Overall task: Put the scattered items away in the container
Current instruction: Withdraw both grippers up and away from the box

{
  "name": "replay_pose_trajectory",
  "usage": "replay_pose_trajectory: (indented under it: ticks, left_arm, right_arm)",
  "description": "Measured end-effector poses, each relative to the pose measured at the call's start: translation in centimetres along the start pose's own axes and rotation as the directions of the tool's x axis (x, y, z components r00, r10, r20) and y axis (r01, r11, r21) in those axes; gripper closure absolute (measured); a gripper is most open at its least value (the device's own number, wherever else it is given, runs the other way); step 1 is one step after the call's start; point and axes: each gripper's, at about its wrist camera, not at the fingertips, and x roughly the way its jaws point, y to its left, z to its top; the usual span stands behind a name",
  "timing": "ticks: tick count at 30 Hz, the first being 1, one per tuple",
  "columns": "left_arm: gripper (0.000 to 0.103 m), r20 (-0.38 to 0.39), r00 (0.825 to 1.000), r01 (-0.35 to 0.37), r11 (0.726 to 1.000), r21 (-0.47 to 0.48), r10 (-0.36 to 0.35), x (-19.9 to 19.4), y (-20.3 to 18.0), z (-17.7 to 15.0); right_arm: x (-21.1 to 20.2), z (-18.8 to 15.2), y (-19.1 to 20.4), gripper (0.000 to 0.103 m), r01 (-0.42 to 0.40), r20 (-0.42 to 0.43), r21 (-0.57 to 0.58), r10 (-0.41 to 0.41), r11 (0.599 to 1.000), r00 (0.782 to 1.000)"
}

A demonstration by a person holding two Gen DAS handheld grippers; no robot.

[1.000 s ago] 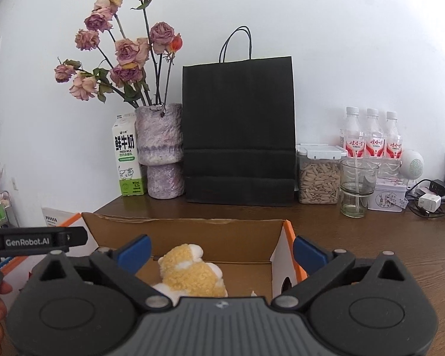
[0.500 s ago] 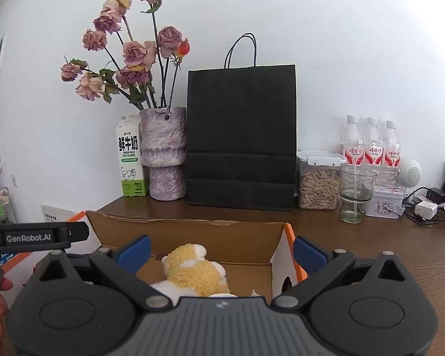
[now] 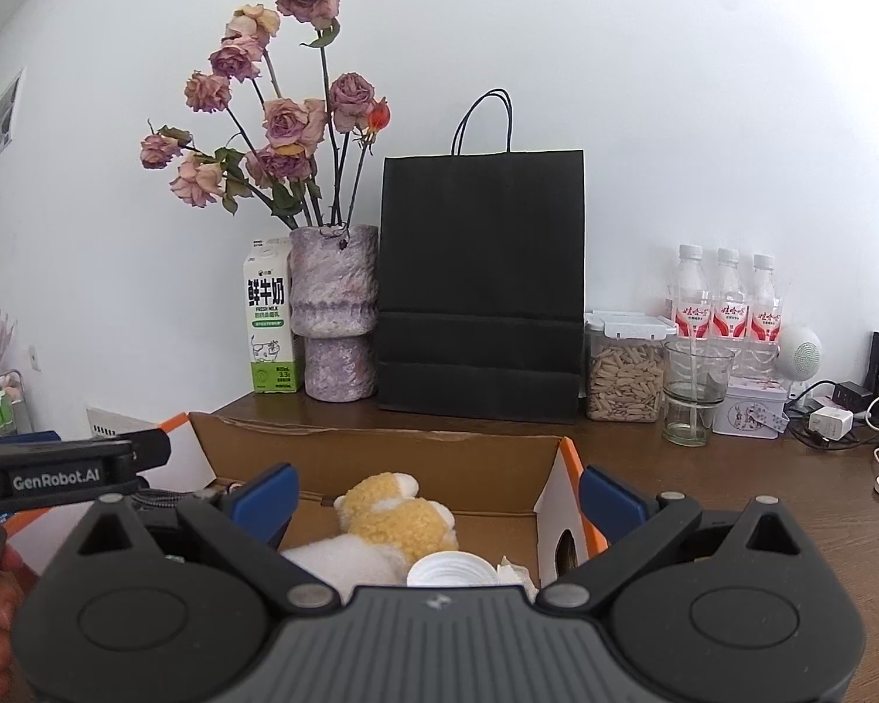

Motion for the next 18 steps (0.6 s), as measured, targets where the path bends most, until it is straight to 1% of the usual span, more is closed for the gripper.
replay_pose_trajectory:
  ticks: [4, 8, 18]
  left_arm:
    - [0.0, 0.018, 1.0, -0.004, 1.0, 0.017, 0.004, -0.8, 0.1, -0.6]
    - [0.0, 0.028, 1.0, -0.016, 0.999, 0.037, 0.015, -1.7, 0.3, -1.4]
    - [0.0, 0.046, 0.999, -0.011, 0.999, 0.051, 0.008, -4.2, 1.1, -2.8]
  right_arm:
    - [-0.8, -0.5, -0.3, 0.001, 0.021, 0.018, 0.018, -0.022, 1.0, 1.0]
    - [-1.6, -1.2, -0.7, 0.001, 0.028, 0.013, 0.024, -0.028, 0.999, 1.0]
    - [-4.1, -3.3, -0.8, 0.001, 0.056, 0.012, -0.008, -0.055, 0.998, 0.998]
